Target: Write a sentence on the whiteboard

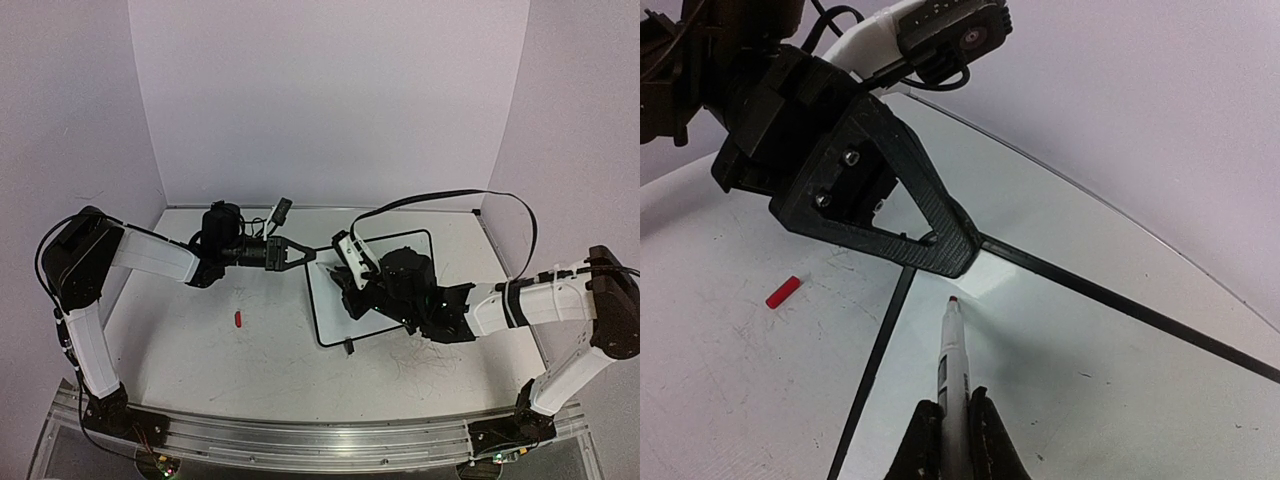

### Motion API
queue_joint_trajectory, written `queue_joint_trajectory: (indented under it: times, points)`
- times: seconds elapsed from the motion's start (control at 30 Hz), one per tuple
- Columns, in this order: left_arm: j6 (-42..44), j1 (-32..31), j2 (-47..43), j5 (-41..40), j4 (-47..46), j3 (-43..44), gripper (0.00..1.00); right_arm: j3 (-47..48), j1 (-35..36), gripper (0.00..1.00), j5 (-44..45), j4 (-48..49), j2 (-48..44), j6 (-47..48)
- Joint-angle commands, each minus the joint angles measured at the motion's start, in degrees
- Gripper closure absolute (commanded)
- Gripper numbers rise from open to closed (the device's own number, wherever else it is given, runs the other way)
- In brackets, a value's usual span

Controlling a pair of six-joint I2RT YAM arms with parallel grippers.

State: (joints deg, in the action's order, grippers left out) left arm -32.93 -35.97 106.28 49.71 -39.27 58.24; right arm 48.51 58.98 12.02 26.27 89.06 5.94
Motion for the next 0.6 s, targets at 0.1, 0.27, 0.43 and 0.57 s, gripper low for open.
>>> queue_joint_trajectory:
  times: [0.1,0.27,0.43,0.57]
  points:
    - [-1.3,-0.9,0.2,2.0,-0.1,-0.4,1.00,0.2,0.3,1.00,0.0,-0.6,-0.7,-1.6]
    - [-1.3,-0.9,0.2,1.9,-0.1,-0.3,1.00,-0.3,0.9,1.00,0.2,-0.8,-1.0,-2.0]
    - [-1.2,-0.9,0.2,1.9,0.0,-0.3,1.00,-0.7,1.3,1.00,0.3,-1.1,-0.9,-2.5]
    - [-1.2,-0.9,0.2,1.9,0.0,-0.3,1.00,-1.1,1.7,1.00,0.3,-1.5,-1.0,-3.2]
